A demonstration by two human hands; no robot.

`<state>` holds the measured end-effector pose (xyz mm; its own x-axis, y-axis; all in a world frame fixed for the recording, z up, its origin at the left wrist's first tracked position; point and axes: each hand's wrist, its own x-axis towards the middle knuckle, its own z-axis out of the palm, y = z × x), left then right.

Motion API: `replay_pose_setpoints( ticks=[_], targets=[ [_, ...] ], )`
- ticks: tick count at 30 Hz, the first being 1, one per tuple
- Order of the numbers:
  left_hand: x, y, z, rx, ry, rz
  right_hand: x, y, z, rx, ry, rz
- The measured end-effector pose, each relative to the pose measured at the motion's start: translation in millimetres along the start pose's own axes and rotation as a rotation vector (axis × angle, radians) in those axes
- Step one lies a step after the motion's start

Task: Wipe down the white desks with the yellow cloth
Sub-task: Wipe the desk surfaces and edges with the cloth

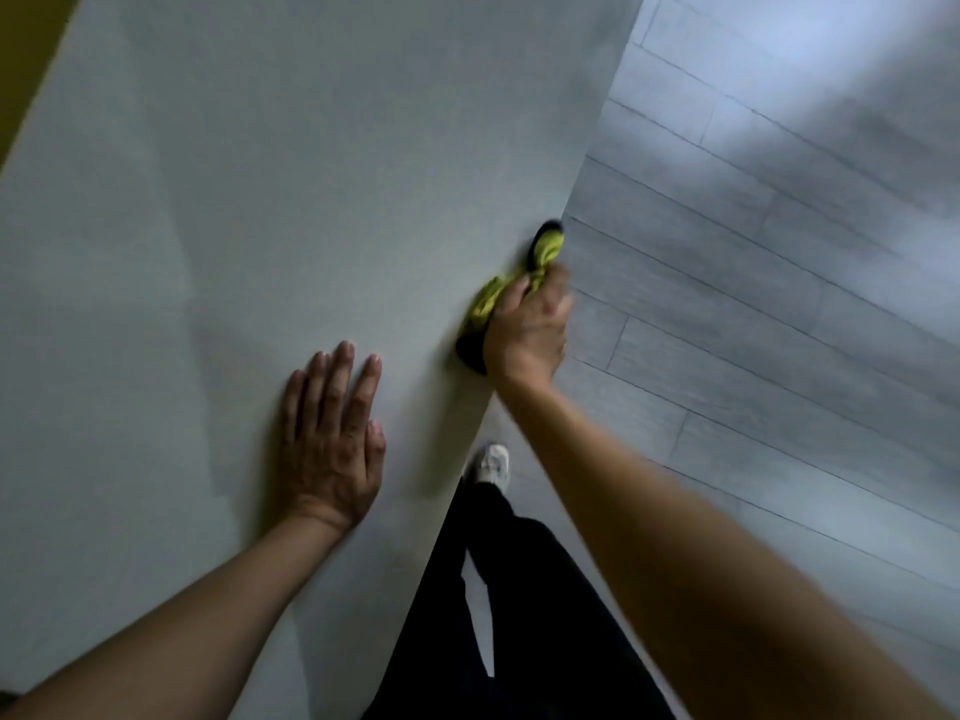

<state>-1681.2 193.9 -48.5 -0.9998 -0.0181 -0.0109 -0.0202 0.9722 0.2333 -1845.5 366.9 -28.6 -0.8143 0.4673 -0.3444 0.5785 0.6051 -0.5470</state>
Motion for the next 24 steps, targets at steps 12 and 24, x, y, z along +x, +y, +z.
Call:
replay_pose_setpoints(
  ticks=[12,24],
  targets=[
    [0.7,1.3,1.8,0.002,0.063,0.025,81.4,-37.8,-15.5,-0.017,0.018,-0.043],
    [2.9,0.1,5.5,0.038,0.104,0.041,-93.5,57.3,6.7,0.030,-0.024,-0.065]
  ],
)
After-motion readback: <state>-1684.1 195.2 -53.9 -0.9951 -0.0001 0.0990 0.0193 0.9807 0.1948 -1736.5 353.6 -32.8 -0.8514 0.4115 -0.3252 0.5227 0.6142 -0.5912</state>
